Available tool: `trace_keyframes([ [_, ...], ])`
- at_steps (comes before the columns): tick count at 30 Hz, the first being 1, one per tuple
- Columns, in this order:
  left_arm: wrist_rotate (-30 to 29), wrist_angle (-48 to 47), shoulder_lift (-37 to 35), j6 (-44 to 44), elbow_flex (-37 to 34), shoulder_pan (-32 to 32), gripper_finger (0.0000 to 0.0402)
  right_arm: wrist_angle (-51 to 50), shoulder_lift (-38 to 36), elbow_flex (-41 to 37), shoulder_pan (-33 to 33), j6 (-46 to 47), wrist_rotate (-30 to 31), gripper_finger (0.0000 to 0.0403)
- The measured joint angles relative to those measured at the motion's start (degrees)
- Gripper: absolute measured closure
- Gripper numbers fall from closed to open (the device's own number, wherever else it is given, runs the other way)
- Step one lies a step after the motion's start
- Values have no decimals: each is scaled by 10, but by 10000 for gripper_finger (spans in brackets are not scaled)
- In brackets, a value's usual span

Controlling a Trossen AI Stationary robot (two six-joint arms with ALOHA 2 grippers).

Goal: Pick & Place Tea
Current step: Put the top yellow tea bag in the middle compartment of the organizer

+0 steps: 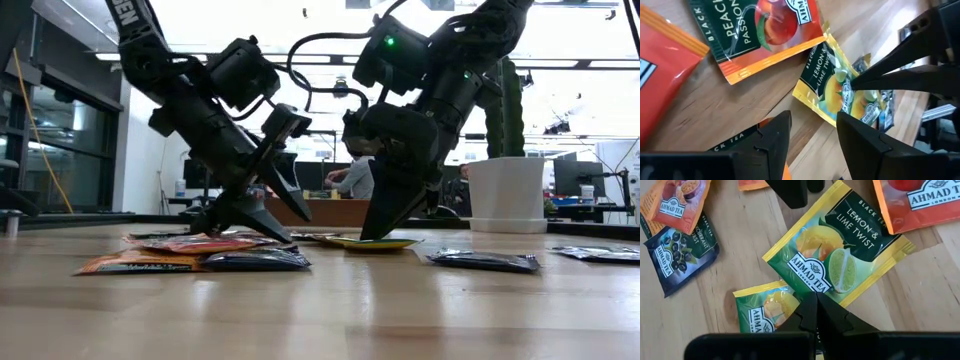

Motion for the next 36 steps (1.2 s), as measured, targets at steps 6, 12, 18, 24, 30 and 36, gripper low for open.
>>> trace_keyframes([
  [6, -21, -102, 0, 27, 61, 0, 236, 5, 0, 0, 0, -1, 1, 403],
  [12, -25, -105, 2, 27, 77, 0, 236, 5, 0, 0, 0, -2, 0, 403],
  [18, -5, -54, 31, 27, 80, 1, 236, 6, 0, 0, 0, -11, -1, 403],
  [24, 8, -18, 53, 24, 83, 2, 236, 5, 0, 0, 0, -11, -2, 403],
  [30, 9, -18, 53, 30, 83, 8, 245, 6, 0, 0, 0, -11, -3, 403],
  [36, 8, -24, 53, 40, 83, 16, 350, 6, 0, 0, 0, -11, -4, 403],
])
